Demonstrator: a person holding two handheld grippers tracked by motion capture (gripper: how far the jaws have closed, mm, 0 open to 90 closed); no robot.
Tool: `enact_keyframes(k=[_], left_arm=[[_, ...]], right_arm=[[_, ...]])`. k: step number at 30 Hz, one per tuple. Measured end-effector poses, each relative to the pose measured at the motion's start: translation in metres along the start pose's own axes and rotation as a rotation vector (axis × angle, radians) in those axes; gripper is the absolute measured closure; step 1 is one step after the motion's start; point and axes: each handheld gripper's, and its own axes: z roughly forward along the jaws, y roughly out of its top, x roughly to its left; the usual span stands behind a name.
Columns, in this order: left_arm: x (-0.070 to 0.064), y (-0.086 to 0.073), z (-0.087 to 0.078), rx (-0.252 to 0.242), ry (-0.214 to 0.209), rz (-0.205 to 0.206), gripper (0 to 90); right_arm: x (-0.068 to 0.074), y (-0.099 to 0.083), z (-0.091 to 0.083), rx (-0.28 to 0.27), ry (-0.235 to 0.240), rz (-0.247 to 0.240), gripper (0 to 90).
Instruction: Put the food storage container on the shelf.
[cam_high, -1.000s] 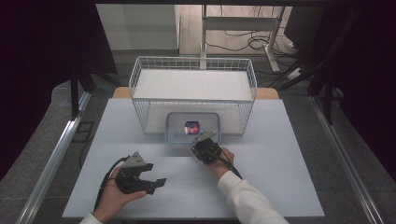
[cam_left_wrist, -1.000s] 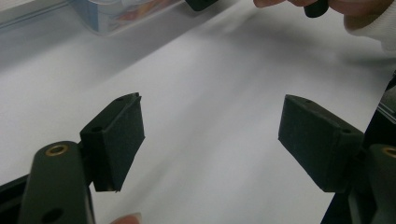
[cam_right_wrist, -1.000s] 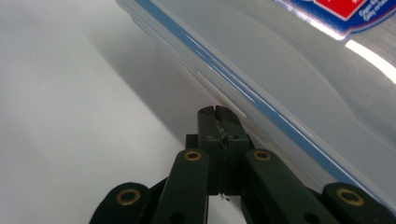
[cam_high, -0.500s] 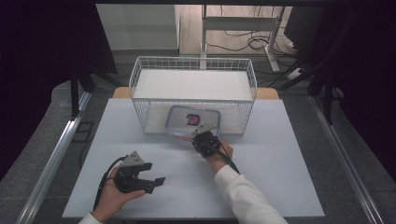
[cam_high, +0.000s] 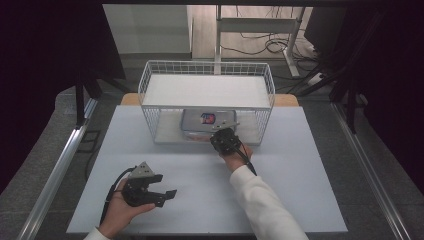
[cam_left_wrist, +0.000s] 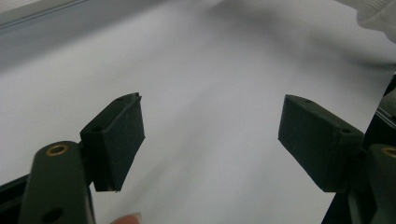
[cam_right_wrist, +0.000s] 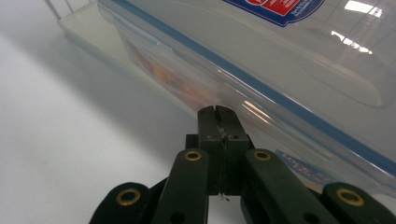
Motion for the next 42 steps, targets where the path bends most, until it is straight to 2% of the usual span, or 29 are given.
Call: enact_keyframes(k=[8, 18, 22, 27, 30, 35, 39, 42], left_arm=[[0.001, 0.0, -0.001, -0.003, -0.001, -0.004, 22.2], [0.002, 0.0, -0.001, -0.002, -0.001, -0.003, 22.2], [0.003, -0.001, -0.001, -0.003, -0.001, -0.007, 22.2], [0.003, -0.001, -0.001, -0.004, 0.0, -0.009, 22.2], [0.003, -0.001, -0.001, -0.003, 0.002, -0.009, 22.2], [0.003, -0.001, -0.001, -0.005, 0.009, -0.011, 22.2], [0.004, -0.002, -0.001, -0.009, 0.018, -0.019, 22.3], [0.004, -0.002, -0.001, -0.01, 0.028, -0.022, 22.3]], right_arm=[[-0.004, 0.006, 0.007, -0.003, -0.032, 0.019, 89.2], [-0.004, 0.006, 0.007, 0.0, -0.035, 0.021, 89.2], [0.0, 0.003, 0.0, 0.003, -0.013, -0.004, 89.2], [0.007, -0.008, -0.026, 0.0, 0.034, -0.069, 89.2], [0.009, -0.021, -0.052, -0.001, 0.072, -0.093, 89.2], [0.006, -0.052, -0.096, -0.022, 0.129, -0.083, 89.1], [-0.001, -0.083, -0.132, -0.04, 0.152, -0.057, 89.2], [-0.009, -0.105, -0.156, -0.051, 0.148, -0.026, 89.2]])
